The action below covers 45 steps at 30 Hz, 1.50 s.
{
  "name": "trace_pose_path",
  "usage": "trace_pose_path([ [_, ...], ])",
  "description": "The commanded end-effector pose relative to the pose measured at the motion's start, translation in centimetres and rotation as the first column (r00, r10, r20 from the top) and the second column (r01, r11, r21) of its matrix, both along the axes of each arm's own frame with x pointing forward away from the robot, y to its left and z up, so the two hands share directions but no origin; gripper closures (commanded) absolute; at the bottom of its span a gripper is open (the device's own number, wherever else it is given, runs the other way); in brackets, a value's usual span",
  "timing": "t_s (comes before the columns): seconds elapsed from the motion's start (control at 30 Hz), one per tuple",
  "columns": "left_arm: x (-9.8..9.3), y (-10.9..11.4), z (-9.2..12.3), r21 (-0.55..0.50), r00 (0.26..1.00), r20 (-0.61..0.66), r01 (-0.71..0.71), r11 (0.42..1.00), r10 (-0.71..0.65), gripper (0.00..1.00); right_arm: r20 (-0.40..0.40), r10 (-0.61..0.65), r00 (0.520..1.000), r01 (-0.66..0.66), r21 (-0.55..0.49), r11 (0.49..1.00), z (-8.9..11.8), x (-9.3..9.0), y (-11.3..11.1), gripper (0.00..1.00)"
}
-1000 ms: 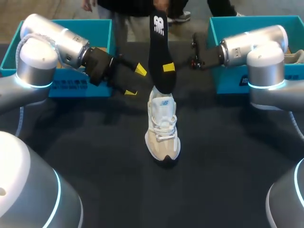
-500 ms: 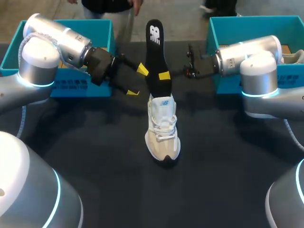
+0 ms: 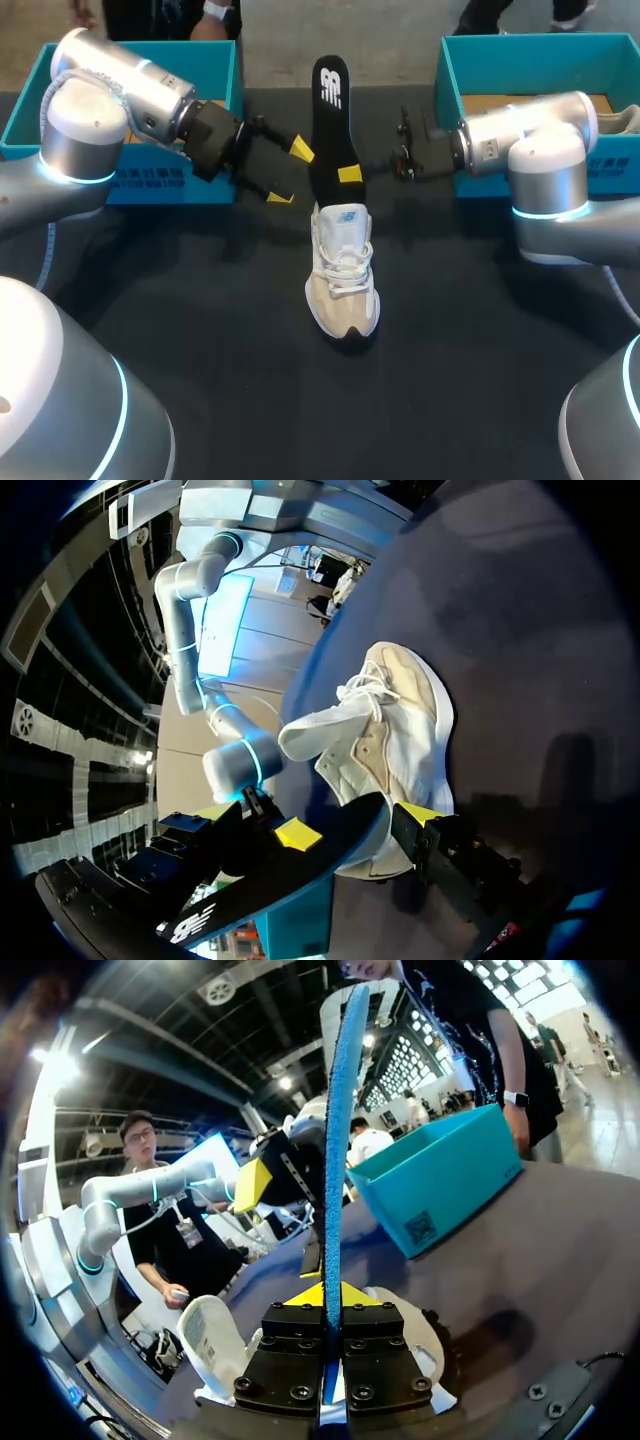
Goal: Take the shoe out of the shoebox, open the shoe tongue, remove and reinsert the insole, then place the shoe into the shoebox
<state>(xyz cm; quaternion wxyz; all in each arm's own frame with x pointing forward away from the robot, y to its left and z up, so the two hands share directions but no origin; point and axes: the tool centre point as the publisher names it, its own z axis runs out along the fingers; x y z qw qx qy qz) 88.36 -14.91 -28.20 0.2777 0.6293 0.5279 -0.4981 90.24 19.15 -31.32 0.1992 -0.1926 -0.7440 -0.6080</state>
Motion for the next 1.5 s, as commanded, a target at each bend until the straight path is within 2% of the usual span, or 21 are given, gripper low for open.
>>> trace_pose_path([
  [0.03, 0.2, -0.1, 0.1, 0.006, 1.0, 0.001, 0.006, 1.0, -0.006, 0.0, -0.002, -0.007, 1.0, 0.007, 0.002, 1.0, -0.4, -0.4, 0.2, 1.0],
  [0.27, 0.2, -0.1, 0.1, 0.014, 1.0, -0.004, 0.006, 1.0, -0.006, 0.0, -0.019, -0.008, 1.0, 0.008, 0.003, 1.0, -1.1, -0.9, 0.3, 1.0],
  [0.77, 0.0, -0.2, -0.5, 0.015, 1.0, -0.017, -0.003, 1.0, 0.004, 0.0, -0.107, -0.016, 0.994, 0.014, -0.011, 1.0, -3.3, -4.1, 0.2, 1.0],
  [1.07, 0.1, -0.6, -0.6, 0.011, 1.0, -0.018, 0.003, 1.0, -0.003, 0.0, -0.147, -0.015, 0.989, 0.011, -0.028, 1.0, -3.8, -5.7, -0.1, 1.0],
  [1.3, 0.1, -0.7, -0.6, 0.007, 1.0, -0.022, 0.01, 1.0, -0.01, 0.0, -0.164, -0.006, 0.986, 0.0, -0.038, 0.999, -3.9, -6.1, 0.1, 1.0],
  [1.43, 0.1, -0.7, -0.6, 0.006, 1.0, -0.023, 0.012, 1.0, -0.012, 0.0, -0.145, -0.012, 0.989, 0.006, -0.038, 0.999, -3.5, -5.5, 0.1, 1.0],
  [1.47, 0.1, -0.7, -0.6, 0.007, 1.0, -0.023, 0.013, 1.0, -0.012, 0.0, -0.137, -0.011, 0.99, 0.006, -0.038, 0.999, -3.3, -5.3, 0.1, 0.85],
  [1.5, 0.1, -0.7, -0.5, 0.007, 1.0, -0.023, 0.013, 1.0, -0.013, 0.0, -0.136, -0.01, 0.991, 0.005, -0.038, 0.999, -3.2, -5.2, 0.2, 0.8],
])
